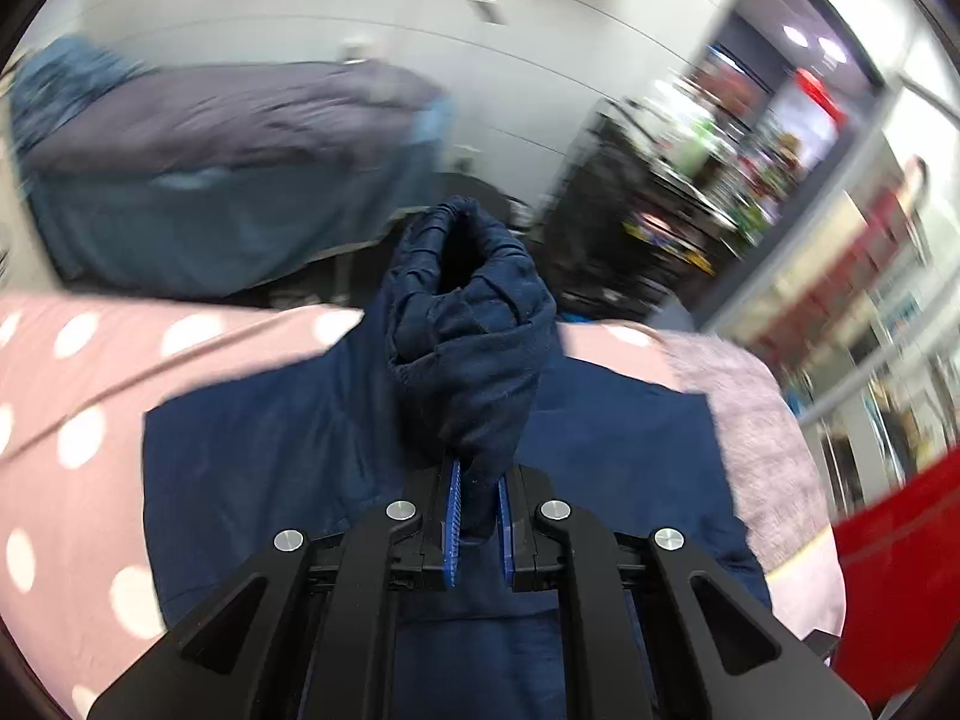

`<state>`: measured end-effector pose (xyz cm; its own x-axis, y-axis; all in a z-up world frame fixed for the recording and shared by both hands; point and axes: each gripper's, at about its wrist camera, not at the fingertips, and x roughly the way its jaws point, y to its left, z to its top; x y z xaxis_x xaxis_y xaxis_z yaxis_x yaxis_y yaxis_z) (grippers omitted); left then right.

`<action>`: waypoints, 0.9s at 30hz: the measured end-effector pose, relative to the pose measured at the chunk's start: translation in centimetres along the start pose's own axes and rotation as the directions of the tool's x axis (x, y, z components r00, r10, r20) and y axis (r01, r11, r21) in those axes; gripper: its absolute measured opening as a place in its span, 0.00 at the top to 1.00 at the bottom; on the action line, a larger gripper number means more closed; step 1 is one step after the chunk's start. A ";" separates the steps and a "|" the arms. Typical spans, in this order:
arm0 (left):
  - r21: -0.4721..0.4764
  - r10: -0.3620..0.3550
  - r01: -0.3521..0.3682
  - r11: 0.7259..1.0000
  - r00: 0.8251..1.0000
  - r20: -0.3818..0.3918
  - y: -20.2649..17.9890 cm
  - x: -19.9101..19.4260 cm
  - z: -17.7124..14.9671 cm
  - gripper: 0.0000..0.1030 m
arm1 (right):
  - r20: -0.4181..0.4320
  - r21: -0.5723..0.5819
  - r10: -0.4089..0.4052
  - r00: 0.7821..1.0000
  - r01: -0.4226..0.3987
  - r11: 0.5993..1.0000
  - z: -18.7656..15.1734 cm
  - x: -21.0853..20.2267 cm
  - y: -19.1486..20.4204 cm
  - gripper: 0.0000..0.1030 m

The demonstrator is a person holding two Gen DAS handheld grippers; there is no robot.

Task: Fold large clothes

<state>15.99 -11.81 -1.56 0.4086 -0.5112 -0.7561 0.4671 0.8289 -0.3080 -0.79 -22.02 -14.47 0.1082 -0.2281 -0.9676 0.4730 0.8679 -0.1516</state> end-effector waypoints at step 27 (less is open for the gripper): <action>0.237 0.149 -0.084 0.968 0.950 -0.274 -6.3 8.9 -10.1 0.31 | 0.088 0.129 0.093 0.992 -0.104 0.986 6.2 0.8 -6.9 0.16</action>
<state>8.71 -19.27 -12.18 0.2427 -0.2997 -0.9226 0.6035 0.7913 -0.0982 1.44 -30.89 -12.91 0.2277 -0.1843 -0.9561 0.5680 0.8227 -0.0233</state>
